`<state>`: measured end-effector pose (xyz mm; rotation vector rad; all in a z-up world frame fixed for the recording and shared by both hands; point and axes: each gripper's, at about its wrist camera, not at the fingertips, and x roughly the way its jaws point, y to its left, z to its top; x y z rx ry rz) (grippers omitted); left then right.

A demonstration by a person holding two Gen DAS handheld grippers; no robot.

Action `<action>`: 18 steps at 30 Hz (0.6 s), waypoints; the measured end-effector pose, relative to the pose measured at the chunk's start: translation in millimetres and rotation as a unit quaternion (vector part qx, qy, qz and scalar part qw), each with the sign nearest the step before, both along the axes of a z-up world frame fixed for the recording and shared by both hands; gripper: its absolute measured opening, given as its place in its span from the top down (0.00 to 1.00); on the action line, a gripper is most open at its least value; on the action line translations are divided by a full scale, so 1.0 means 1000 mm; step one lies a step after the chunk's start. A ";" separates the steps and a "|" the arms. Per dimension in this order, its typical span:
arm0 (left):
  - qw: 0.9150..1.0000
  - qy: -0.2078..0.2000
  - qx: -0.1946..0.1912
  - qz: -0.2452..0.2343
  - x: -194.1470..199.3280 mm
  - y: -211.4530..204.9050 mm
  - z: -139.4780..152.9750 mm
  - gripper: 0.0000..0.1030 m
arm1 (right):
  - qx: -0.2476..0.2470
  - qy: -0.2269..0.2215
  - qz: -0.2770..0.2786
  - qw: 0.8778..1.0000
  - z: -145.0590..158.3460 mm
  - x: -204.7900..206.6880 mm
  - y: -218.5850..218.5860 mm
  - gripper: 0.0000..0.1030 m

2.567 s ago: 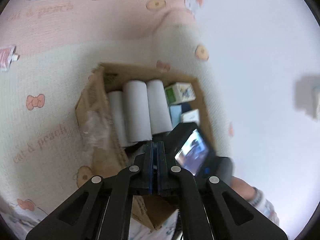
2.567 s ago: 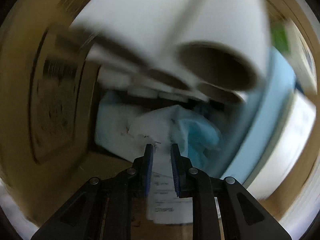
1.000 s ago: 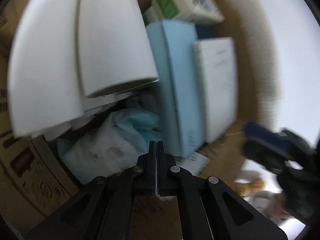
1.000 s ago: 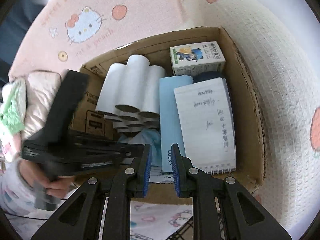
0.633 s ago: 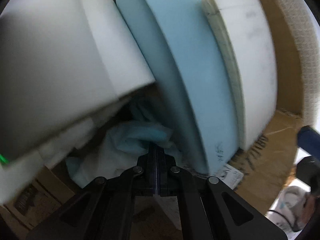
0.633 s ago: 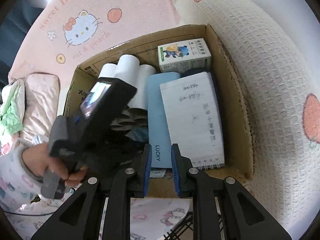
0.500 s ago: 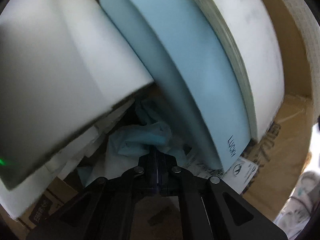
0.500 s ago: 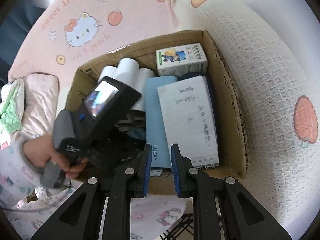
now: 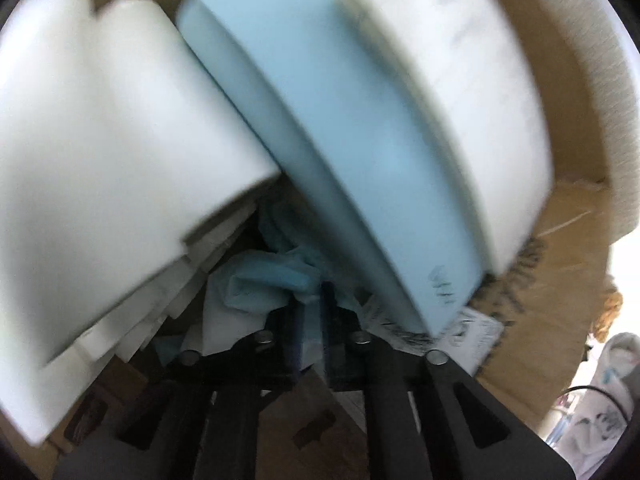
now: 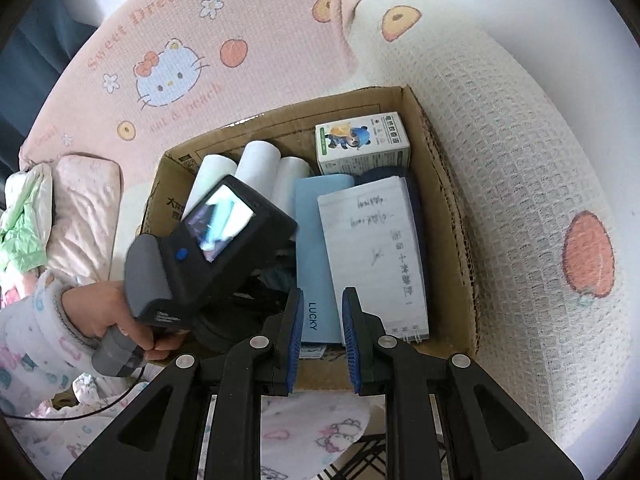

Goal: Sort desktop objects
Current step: 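Press the wipes pack deeper into the box with the closed left gripper, then withdraw both grippers from the box and move toward the squeeze pouch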

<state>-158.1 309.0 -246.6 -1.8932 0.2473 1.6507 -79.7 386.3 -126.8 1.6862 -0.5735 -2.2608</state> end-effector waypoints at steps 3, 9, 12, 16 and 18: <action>0.999 0.020 0.023 0.026 0.002 -0.012 0.026 0.65 | 0.009 0.006 0.001 1.000 0.007 0.002 0.000 0.84; 0.992 0.092 0.068 0.056 0.009 -0.042 0.083 0.45 | 0.023 0.026 -0.011 0.999 0.032 0.006 -0.002 0.84; 0.987 0.091 0.092 0.091 0.009 -0.069 0.103 0.45 | 0.023 0.036 -0.008 0.999 0.042 0.005 -0.008 0.84; 0.981 0.099 0.089 0.140 0.005 -0.100 0.118 0.45 | -0.029 0.043 0.011 0.999 0.041 -0.001 -0.021 0.84; 0.977 0.094 0.103 0.160 -0.005 -0.110 0.121 0.45 | -0.070 0.033 0.012 0.997 0.032 -0.008 -0.026 0.84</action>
